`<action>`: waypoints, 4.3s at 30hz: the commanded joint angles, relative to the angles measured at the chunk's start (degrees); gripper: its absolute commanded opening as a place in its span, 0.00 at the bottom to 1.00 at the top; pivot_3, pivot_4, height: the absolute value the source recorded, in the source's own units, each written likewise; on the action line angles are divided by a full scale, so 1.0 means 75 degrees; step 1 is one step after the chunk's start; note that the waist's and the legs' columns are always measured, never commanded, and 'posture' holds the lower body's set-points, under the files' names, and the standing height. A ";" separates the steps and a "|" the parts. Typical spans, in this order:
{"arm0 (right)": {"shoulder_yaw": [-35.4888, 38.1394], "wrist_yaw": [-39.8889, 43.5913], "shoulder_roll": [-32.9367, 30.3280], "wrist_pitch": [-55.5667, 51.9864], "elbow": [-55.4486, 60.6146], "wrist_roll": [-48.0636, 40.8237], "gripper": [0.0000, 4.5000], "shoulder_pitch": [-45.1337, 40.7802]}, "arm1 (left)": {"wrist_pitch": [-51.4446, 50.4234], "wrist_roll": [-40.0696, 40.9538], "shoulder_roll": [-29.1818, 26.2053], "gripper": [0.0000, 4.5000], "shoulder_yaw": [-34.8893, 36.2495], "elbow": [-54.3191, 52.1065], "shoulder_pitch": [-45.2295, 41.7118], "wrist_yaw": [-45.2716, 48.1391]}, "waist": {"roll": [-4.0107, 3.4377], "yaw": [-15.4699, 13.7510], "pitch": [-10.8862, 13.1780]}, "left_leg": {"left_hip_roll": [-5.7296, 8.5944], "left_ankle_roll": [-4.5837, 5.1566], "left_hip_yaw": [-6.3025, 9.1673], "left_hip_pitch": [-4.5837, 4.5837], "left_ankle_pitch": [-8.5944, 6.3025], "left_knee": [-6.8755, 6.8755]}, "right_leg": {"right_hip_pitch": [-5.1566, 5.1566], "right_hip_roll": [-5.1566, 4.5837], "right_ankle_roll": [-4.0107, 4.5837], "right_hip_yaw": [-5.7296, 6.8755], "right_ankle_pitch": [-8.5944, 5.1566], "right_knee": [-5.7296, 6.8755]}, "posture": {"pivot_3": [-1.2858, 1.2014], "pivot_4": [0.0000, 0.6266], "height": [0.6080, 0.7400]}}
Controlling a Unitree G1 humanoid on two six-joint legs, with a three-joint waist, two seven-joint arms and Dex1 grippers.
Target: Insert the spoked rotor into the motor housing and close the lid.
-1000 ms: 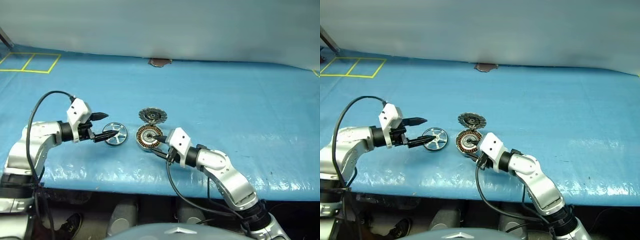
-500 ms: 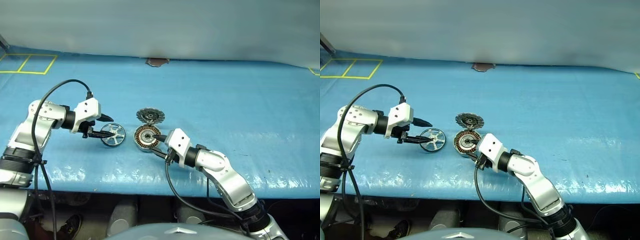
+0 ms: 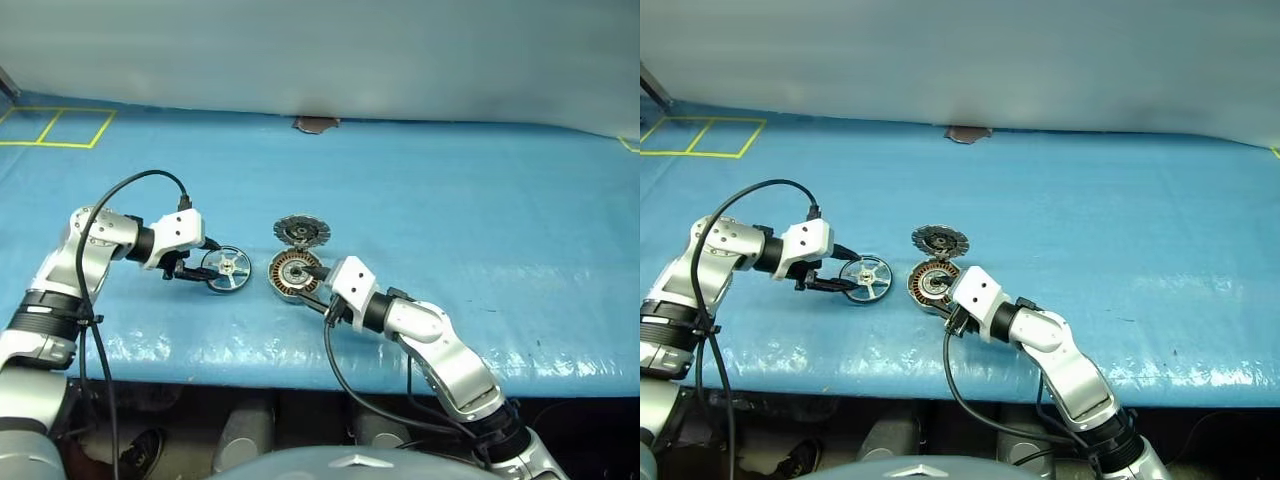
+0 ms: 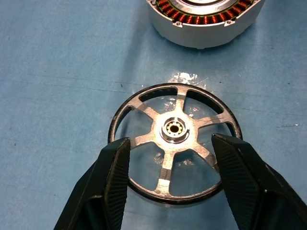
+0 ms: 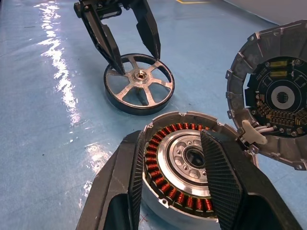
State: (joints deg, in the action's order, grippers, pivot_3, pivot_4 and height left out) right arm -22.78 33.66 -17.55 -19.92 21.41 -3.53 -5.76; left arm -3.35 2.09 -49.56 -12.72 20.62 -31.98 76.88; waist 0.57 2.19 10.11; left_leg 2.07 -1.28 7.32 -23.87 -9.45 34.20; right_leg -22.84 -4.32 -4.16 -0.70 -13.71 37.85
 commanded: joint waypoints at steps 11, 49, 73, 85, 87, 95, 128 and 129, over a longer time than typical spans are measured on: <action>0.0022 -0.0089 0.0118 0.0318 0.0037 0.0068 0.44 -0.0138 | 0.0412 -0.0427 0.0021 0.65 -0.0176 0.0312 -0.0095 0.0133 | 0.0000 -0.0003 0.0000 | -0.0001 0.0000 0.0002 0.0002 0.0000 0.0005 | 0.0003 0.0004 -0.0002 0.0000 0.0002 0.0007 | 0.52 0.24 1.00; -0.0040 -0.0145 0.0248 0.0502 -0.0135 0.0190 0.44 -0.0272 | -0.0718 0.0174 0.0270 0.45 0.0264 0.0510 -0.0214 0.0430 | -0.0010 0.0010 -0.0009 | -0.0005 0.0001 0.0004 0.0025 0.0002 0.0018 | 0.0022 0.0011 0.0000 -0.0002 0.0001 0.0027 | 0.52 0.24 1.00; 0.0142 -0.0236 -0.0002 0.0385 -0.0081 0.0266 0.44 -0.0119 | -0.0466 -0.0110 0.0431 0.58 -0.0240 0.0848 -0.1315 0.1159 | -0.0004 0.0072 -0.0005 | -0.0018 0.0001 0.0010 0.0013 0.0002 0.0017 | 0.0015 0.0035 -0.0002 -0.0004 0.0003 0.0024 | 0.52 0.24 1.00; -0.0006 -0.0175 0.0128 0.0490 -0.0217 0.0368 0.44 -0.0225 | 0.0137 -0.0710 0.0305 0.79 -0.0653 0.0635 -0.0920 0.1270 | -0.0004 0.0068 -0.0005 | -0.0020 0.0001 0.0011 0.0013 0.0002 0.0018 | 0.0015 0.0037 -0.0001 -0.0007 0.0004 0.0024 | 0.52 0.24 1.00; -0.0024 -0.0174 0.0154 0.0499 -0.0219 0.0371 0.44 -0.0224 | 0.0205 -0.0780 0.0299 0.79 -0.0693 0.0668 -0.0829 0.1237 | -0.0004 0.0063 -0.0005 | -0.0019 0.0001 0.0011 0.0013 0.0002 0.0019 | 0.0016 0.0036 -0.0001 -0.0007 0.0003 0.0024 | 0.52 0.24 1.00; -0.0016 -0.0163 0.0171 0.0524 -0.0210 0.0375 0.44 -0.0202 | 0.0318 -0.0953 0.0169 0.79 -0.0581 0.0830 -0.0575 0.0836 | -0.0004 0.0063 -0.0005 | -0.0020 0.0001 0.0013 0.0014 0.0002 0.0019 | 0.0016 0.0037 -0.0001 -0.0008 0.0003 0.0024 | 0.52 0.24 1.00; 0.0188 0.0071 -0.0136 0.0394 -0.0158 0.0173 0.44 -0.0134 | -0.0185 -0.0171 0.0590 0.60 -0.0247 0.0434 -0.0797 0.0921 | -0.0012 -0.0011 -0.0011 | -0.0024 0.0001 0.0016 0.0015 0.0002 0.0046 | 0.0028 0.0045 0.0010 -0.0009 -0.0002 0.0035 | 0.52 0.24 1.00; 0.0208 0.0116 -0.0172 0.0395 -0.0163 0.0133 0.44 -0.0126 | -0.0245 -0.0091 0.0606 0.60 -0.0224 0.0398 -0.0861 0.0999 | -0.0009 -0.0011 -0.0010 | -0.0024 0.0001 0.0017 0.0010 0.0002 0.0047 | 0.0025 0.0045 0.0009 -0.0009 -0.0001 0.0035 | 0.52 0.24 1.00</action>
State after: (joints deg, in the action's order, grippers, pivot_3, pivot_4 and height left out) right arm -22.34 33.88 -18.74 -17.08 18.34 -1.31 -6.73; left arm -4.49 -0.78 -44.95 -16.27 26.26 -36.45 83.04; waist 0.50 2.12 10.04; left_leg 1.89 -1.27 7.45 -23.80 -9.44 34.55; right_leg -22.66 -3.98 -4.11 -0.76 -13.71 38.12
